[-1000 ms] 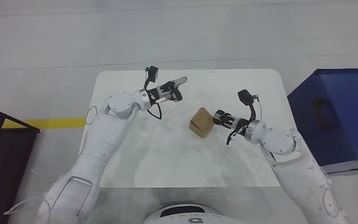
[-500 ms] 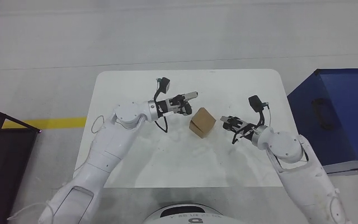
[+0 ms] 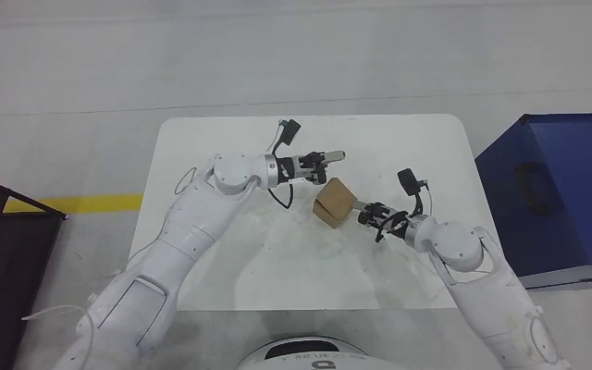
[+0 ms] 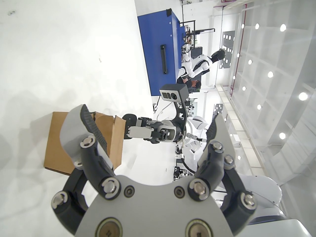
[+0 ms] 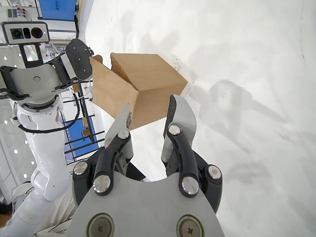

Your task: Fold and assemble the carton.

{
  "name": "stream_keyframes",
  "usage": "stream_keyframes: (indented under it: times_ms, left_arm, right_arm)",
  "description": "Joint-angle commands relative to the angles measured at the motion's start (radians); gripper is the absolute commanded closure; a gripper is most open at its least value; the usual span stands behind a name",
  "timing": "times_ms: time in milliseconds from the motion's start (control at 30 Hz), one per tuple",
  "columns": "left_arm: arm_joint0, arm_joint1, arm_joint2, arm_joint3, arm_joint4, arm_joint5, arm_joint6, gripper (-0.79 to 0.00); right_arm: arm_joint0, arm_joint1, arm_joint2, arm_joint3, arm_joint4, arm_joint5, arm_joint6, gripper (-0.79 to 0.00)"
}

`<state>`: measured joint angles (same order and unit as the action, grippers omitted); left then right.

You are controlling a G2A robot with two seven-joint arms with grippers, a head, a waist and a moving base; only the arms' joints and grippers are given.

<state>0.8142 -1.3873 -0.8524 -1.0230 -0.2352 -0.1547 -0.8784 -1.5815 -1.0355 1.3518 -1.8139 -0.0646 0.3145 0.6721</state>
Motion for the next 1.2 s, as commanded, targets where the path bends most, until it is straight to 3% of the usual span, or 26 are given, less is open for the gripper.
stream_keyframes:
  times_ms: [0, 533, 1167]
  left_arm:
    - [-0.008, -0.006, 0.013, 0.013, -0.001, -0.003, -0.002, -0.785]
    - [-0.038, -0.039, 0.067, 0.075, -0.004, -0.016, -0.024, -0.785]
    - [-0.037, -0.031, 0.034, 0.062, 0.045, -0.014, -0.019, -0.785]
  right_arm:
    - [0.010, -0.001, -0.007, 0.008, 0.000, 0.003, 0.000, -0.339]
    - [0.054, -0.004, -0.046, 0.027, -0.027, 0.023, 0.023, -0.329]
    - [0.064, -0.001, -0.055, 0.032, -0.051, 0.035, 0.041, -0.299]
